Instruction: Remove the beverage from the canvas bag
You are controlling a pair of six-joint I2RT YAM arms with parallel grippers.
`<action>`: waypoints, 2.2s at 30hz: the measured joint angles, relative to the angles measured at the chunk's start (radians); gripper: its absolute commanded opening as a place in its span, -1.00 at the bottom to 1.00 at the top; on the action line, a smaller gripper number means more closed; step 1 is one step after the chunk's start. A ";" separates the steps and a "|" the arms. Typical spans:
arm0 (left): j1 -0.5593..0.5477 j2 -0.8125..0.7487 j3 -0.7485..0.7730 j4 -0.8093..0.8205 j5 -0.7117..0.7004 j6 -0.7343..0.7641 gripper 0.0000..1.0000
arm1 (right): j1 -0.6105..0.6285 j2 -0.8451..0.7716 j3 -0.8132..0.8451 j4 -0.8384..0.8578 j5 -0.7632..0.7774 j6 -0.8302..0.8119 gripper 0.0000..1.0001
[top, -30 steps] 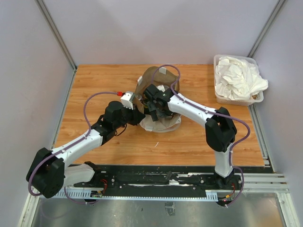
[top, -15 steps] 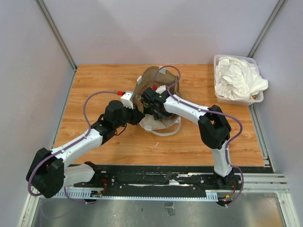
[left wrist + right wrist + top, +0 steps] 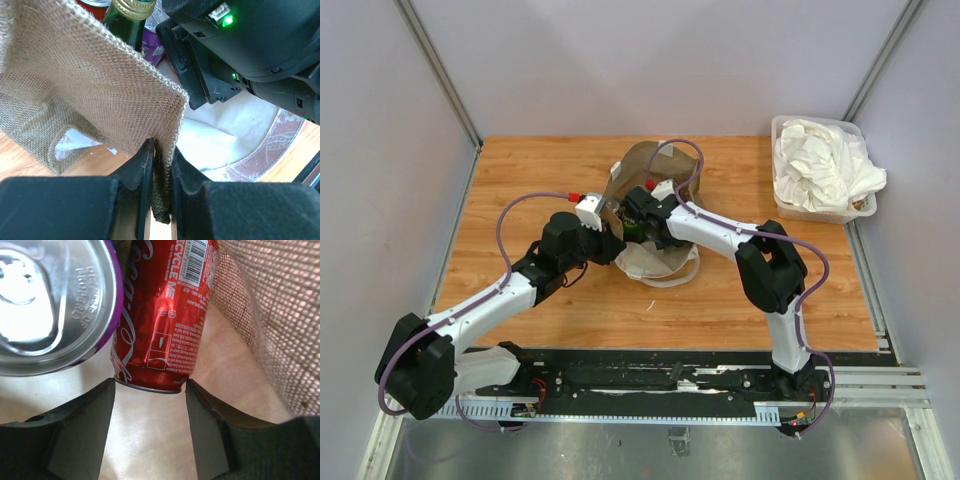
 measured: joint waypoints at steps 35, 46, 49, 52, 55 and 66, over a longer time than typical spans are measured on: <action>0.000 -0.019 0.005 -0.019 0.000 0.004 -0.99 | -0.061 -0.024 -0.094 0.130 0.029 -0.004 0.30; -0.002 -0.011 0.005 -0.019 0.007 0.004 -0.99 | -0.105 -0.016 -0.146 0.170 -0.026 0.008 -0.98; -0.003 -0.010 0.005 -0.019 0.010 0.004 -0.99 | -0.115 -0.032 -0.175 0.197 -0.029 0.007 -0.99; -0.003 -0.010 0.005 -0.018 0.010 0.004 -0.99 | -0.116 -0.070 -0.208 0.228 -0.029 -0.003 -0.99; -0.003 -0.010 0.005 -0.017 0.012 0.004 -0.99 | -0.117 -0.121 -0.226 0.226 -0.027 -0.020 -0.99; -0.003 -0.011 0.005 -0.015 0.014 0.008 -0.99 | -0.144 -0.433 -0.220 0.233 -0.021 -0.114 -0.99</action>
